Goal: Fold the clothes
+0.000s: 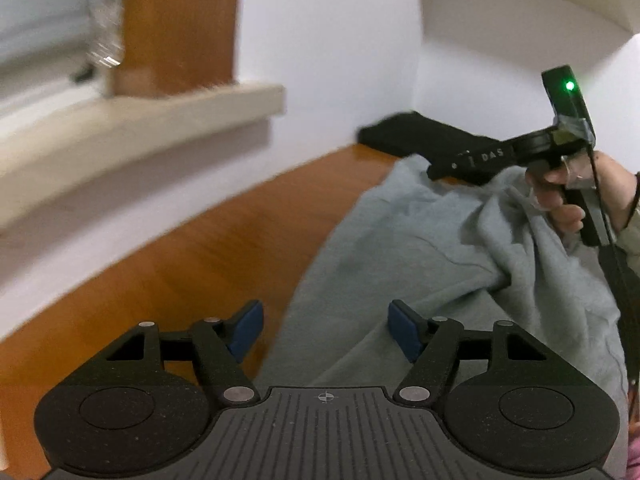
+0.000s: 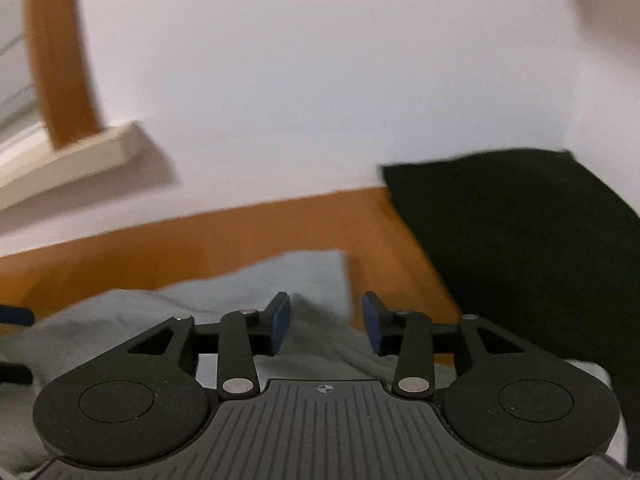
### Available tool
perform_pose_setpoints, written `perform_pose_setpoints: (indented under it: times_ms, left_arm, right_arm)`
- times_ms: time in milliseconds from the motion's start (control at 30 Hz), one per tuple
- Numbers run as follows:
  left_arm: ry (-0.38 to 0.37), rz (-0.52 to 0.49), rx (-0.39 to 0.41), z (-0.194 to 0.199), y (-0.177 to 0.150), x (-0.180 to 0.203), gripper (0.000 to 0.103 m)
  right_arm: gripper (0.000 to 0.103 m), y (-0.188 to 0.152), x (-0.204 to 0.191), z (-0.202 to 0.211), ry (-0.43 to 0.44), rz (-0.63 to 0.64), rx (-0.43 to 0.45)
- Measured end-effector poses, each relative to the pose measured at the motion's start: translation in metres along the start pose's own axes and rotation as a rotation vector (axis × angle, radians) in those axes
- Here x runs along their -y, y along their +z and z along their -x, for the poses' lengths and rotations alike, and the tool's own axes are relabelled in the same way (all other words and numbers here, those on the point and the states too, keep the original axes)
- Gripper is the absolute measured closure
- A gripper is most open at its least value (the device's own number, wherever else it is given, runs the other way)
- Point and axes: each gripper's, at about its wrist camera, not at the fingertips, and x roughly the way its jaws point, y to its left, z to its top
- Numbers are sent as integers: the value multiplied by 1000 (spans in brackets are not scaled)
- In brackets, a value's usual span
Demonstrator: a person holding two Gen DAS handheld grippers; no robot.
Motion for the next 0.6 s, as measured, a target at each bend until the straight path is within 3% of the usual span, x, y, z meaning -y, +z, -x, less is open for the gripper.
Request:
perform_pose_setpoints:
  times_ms: [100,267,533,600]
  left_arm:
    - [68,20,0,39,-12,-10,37]
    - [185,53,-2,103,-33,-26,42]
    - [420,80,44,212,-30,-27,42]
    - [442,78,42,234,-35,-20,44]
  right_arm:
    - [56,-2,0,-4,66,-9,-1]
    - [56,-16,5,-11,67,-54,11]
    - [56,-29,-15,-14,-2,79,54]
    - [56,-29,-15,-15,-6,84,53]
